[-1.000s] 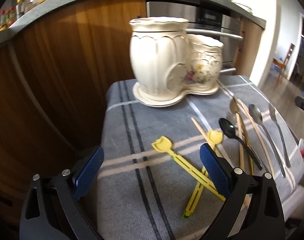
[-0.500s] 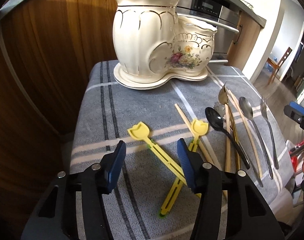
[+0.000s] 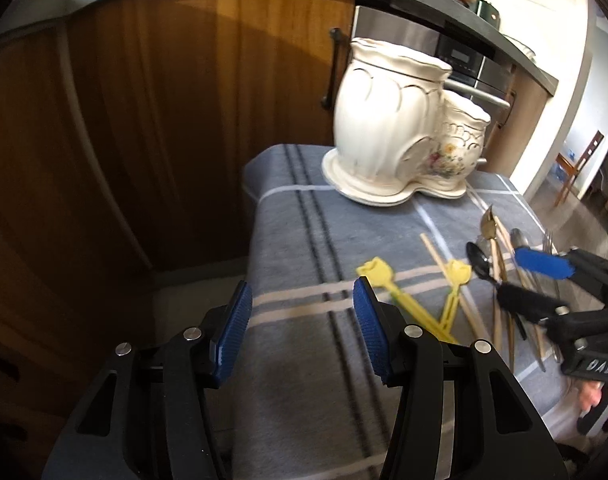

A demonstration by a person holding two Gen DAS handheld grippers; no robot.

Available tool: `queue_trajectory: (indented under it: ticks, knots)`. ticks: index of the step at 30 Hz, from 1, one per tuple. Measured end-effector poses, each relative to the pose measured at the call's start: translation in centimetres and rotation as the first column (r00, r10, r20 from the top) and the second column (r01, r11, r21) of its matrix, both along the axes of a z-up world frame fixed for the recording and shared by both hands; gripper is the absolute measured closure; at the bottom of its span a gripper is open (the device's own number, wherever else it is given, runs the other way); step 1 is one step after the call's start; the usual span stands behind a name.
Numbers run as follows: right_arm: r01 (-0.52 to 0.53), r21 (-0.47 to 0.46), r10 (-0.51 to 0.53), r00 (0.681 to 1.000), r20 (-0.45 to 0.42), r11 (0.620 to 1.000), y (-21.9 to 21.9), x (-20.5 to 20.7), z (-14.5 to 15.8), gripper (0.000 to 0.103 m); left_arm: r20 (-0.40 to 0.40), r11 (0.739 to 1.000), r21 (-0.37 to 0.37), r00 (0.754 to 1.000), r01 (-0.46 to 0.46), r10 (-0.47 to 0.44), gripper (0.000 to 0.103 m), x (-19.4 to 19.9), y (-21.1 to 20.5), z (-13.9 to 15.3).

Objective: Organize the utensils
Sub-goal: 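Grasp the gold fork with the left tool while the right tool grasps the yellow tongs, then lift the gold fork and yellow tongs toward the white ceramic holder with both tools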

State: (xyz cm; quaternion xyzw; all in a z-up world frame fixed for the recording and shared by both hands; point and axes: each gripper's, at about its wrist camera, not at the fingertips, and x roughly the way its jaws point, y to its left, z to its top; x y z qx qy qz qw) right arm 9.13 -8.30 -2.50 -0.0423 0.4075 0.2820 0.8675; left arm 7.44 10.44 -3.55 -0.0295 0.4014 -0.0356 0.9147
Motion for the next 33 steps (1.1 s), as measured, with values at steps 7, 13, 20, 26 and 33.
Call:
queue_trajectory:
  ticks: [7,13,20,26,33]
  knots:
    - [-0.049,-0.097,0.046,0.998,-0.038,0.994,5.3,1.2,-2.2,0.063,0.009,1.000,-0.001,1.000,0.008,-0.008,0.048,-0.3,0.7,-0.5]
    - [-0.056,-0.145,0.046,0.996,-0.072,0.988,6.7,1.7,-3.7,0.081,0.008,1.000,-0.004,1.000,0.021,-0.021,0.048,-0.4,0.8,-0.9]
    - [-0.026,-0.106,0.021,0.998,-0.053,0.994,6.2,1.5,-3.4,0.093,-0.003,0.999,0.000,0.999,0.045,-0.045,0.048,-0.4,-0.1,-1.2]
    - [0.042,-0.021,-0.042,0.999,0.002,0.999,1.2,-0.1,-0.1,0.093,-0.018,0.994,0.000,0.994,0.106,-0.106,0.048,0.1,-2.5,-0.8]
    - [0.234,0.044,-0.237,0.968,0.088,0.971,-9.0,-2.1,4.0,0.093,-0.007,0.961,-0.021,0.961,0.277,-0.277,0.049,2.1,-9.3,0.6]
